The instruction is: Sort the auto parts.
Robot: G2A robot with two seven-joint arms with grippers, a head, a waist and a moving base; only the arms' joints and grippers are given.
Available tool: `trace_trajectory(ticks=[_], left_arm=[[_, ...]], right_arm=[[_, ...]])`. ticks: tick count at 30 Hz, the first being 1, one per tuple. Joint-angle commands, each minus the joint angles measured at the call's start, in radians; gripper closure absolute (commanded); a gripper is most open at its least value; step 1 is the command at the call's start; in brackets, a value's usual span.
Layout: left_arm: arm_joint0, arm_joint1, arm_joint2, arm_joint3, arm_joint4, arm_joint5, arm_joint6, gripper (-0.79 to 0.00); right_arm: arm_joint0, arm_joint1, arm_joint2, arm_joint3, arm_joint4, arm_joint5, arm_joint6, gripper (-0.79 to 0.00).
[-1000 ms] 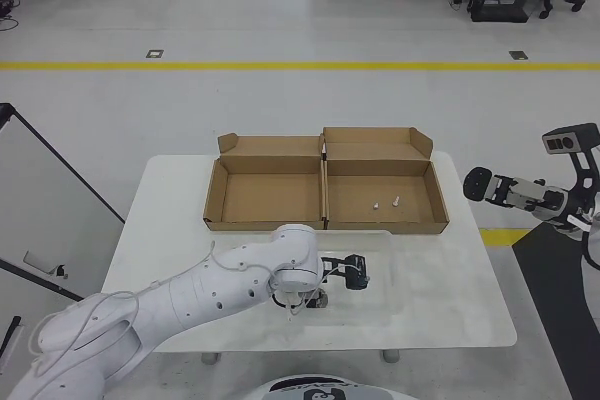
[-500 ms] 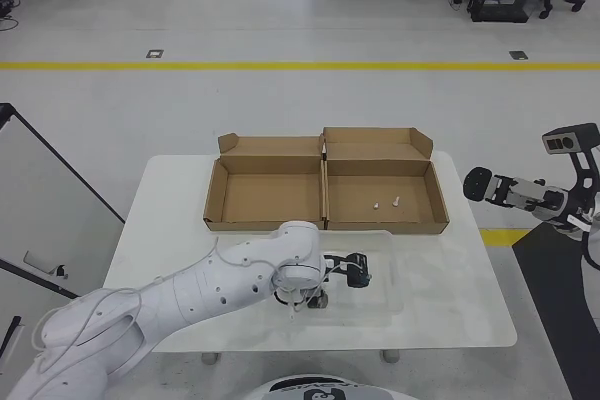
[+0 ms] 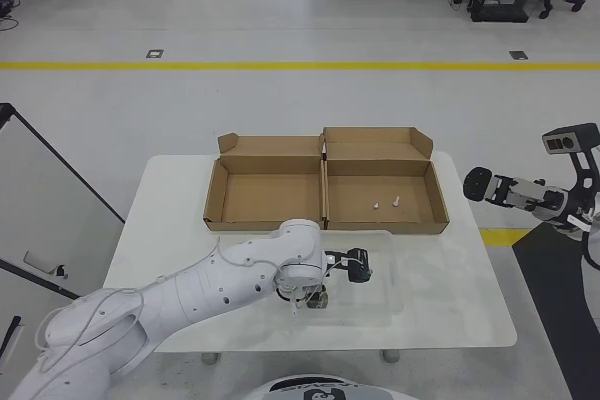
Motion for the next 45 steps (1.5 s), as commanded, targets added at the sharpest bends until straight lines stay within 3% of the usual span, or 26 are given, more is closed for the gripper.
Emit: trace_trajectory(ticks=[1,14,28,45], left_arm=[[0.001,0.001,-0.005,-0.004,-0.010,-0.003,-0.007,-0.332],[0.008,0.009,-0.004,-0.006,0.002,-0.006,-0.009,-0.326],[0.007,-0.002,-0.016,0.014,0.049,0.006,0.013,-0.256],[0.026,0.034,-0.018,-0.060,-0.001,0.010,-0.025,-0.363]], right_arm=[[0.000,0.000,0.000,0.000,0.000,0.000,0.000,-0.785],[0.000,0.000,0.000,0.000,0.000,0.000,0.000,-0.785],[0.000,0.000,0.000,0.000,0.000,0.000,0.000,-0.785],[0.000,0.000,0.000,0.000,0.000,0.000,0.000,-0.785]])
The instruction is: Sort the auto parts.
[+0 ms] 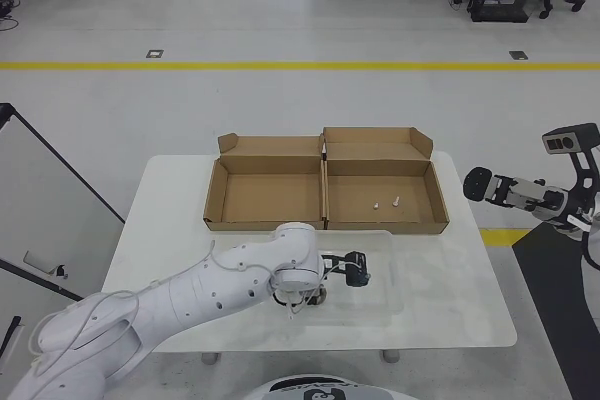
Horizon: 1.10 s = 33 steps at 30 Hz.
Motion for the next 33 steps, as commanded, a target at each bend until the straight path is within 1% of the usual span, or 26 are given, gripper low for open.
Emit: trace_trajectory(ticks=[1,3,4,6,8,10,12,13,23,29,33], left_arm=[[0.002,0.003,0.000,0.000,-0.002,-0.001,0.001,-0.376],[0.003,0.005,0.002,-0.002,-0.001,-0.002,0.002,-0.391],[0.004,0.006,0.002,-0.002,0.000,-0.001,0.001,-0.434],[0.006,0.007,0.003,-0.001,0.002,-0.003,0.003,-0.483],[0.010,0.007,0.002,0.000,0.005,-0.005,0.007,-0.489],[0.013,0.006,0.003,0.002,0.010,-0.005,0.011,-0.468],[0.015,0.004,0.005,0.005,0.017,-0.007,0.016,-0.397],[0.016,0.003,0.005,0.008,0.020,-0.008,0.019,-0.382],[0.018,-0.009,0.006,0.029,0.033,-0.004,0.024,-0.360],[0.023,-0.015,0.008,0.037,0.036,-0.001,0.022,-0.314],[0.025,-0.019,0.007,0.040,0.038,0.000,0.021,-0.308]], right_arm=[[0.000,0.000,0.000,0.000,0.000,0.000,0.000,-0.785],[0.000,0.000,0.000,0.000,0.000,0.000,0.000,-0.785],[0.000,0.000,0.000,0.000,0.000,0.000,0.000,-0.785],[0.000,0.000,0.000,0.000,0.000,0.000,0.000,-0.785],[0.000,0.000,0.000,0.000,0.000,0.000,0.000,-0.785],[0.000,0.000,0.000,0.000,0.000,0.000,0.000,-0.785],[0.000,0.000,0.000,0.000,0.000,0.000,0.000,-0.785],[0.000,0.000,0.000,0.000,0.000,0.000,0.000,-0.785],[0.000,0.000,0.000,0.000,0.000,0.000,0.000,-0.785],[0.000,0.000,0.000,0.000,0.000,0.000,0.000,-0.785],[0.000,0.000,0.000,0.000,0.000,0.000,0.000,-0.785]])
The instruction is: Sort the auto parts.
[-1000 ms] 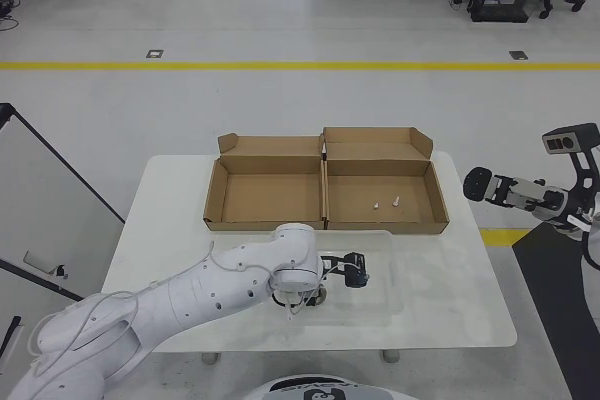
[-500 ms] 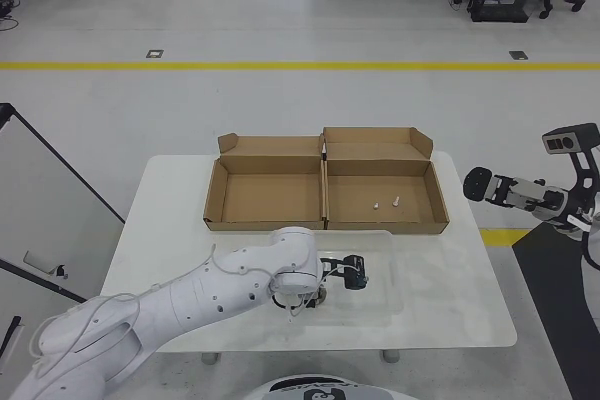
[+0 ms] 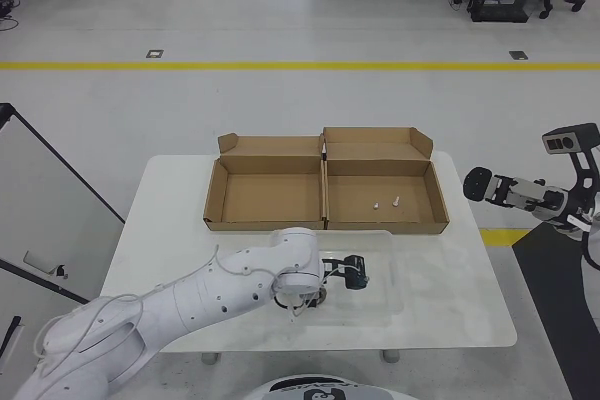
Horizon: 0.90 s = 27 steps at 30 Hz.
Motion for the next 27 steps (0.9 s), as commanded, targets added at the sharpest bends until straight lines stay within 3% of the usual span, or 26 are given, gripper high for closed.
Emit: trace_trajectory(ticks=[1,9,22,27], left_arm=[[0.001,-0.002,0.000,0.001,0.002,0.000,0.000,-0.305],[0.006,-0.007,0.000,0.006,0.015,-0.003,0.000,-0.314],[0.010,-0.017,-0.006,0.021,0.021,-0.005,0.001,-0.166],[0.011,-0.020,-0.008,0.024,0.023,-0.004,-0.004,-0.188]], right_arm=[[0.000,0.000,0.000,0.000,0.000,0.000,0.000,-0.785],[0.000,0.000,0.000,0.000,0.000,0.000,0.000,-0.785],[0.000,0.000,0.000,0.000,0.000,0.000,0.000,-0.785],[0.000,0.000,0.000,0.000,0.000,0.000,0.000,-0.785]])
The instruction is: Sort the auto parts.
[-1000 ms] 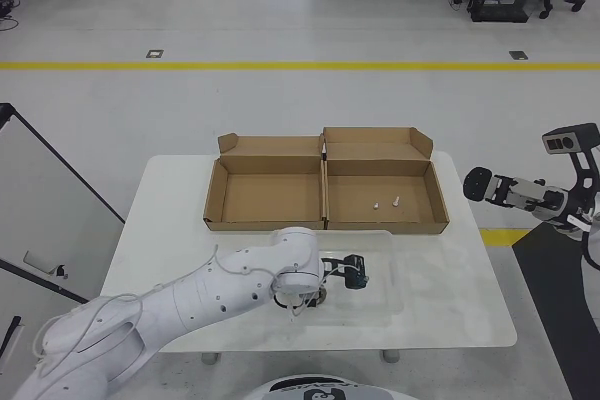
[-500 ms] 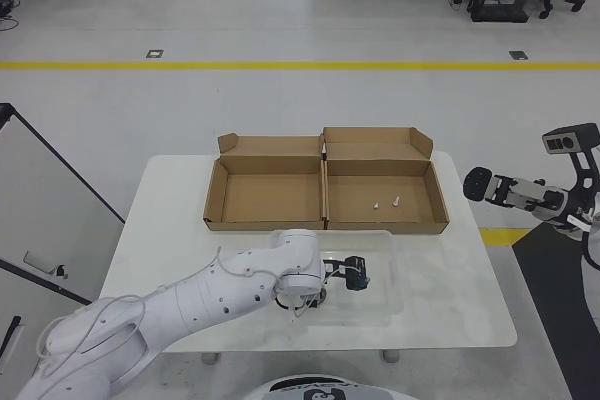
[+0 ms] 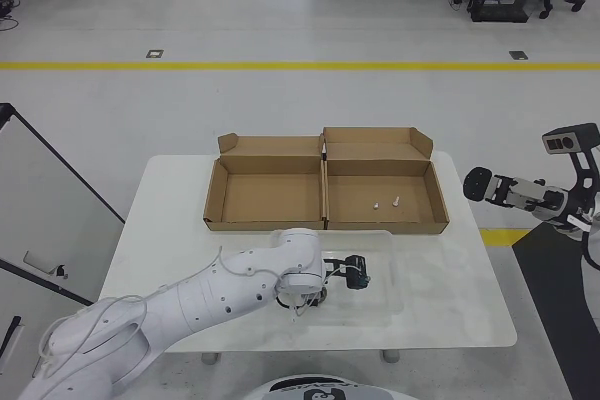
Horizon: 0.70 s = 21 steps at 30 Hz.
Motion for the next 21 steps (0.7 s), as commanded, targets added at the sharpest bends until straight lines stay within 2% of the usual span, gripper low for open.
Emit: trace_trajectory(ticks=[1,2,3,4,13,21], left_arm=[[0.000,-0.001,-0.001,0.000,0.002,0.001,-0.001,-0.172],[0.001,-0.002,-0.001,0.000,0.004,0.001,-0.001,-0.132],[0.001,-0.002,-0.002,0.001,0.004,0.000,-0.001,-0.049],[0.001,-0.003,-0.002,0.000,0.007,-0.001,0.000,0.000],[0.003,0.005,-0.031,-0.053,-0.005,-0.011,-0.001,0.000],[0.018,0.051,-0.094,-0.175,-0.043,-0.015,0.003,0.000]], right_arm=[[0.000,0.000,0.000,0.000,0.000,0.000,0.000,-0.785],[0.000,0.000,0.000,0.000,0.000,0.000,0.000,-0.785],[0.000,0.000,0.000,0.000,0.000,0.000,0.000,-0.785],[0.000,0.000,0.000,0.000,0.000,0.000,0.000,-0.785],[0.000,0.000,0.000,0.000,0.000,0.000,0.000,-0.785],[0.000,0.000,0.000,0.000,0.000,0.000,0.000,-0.785]])
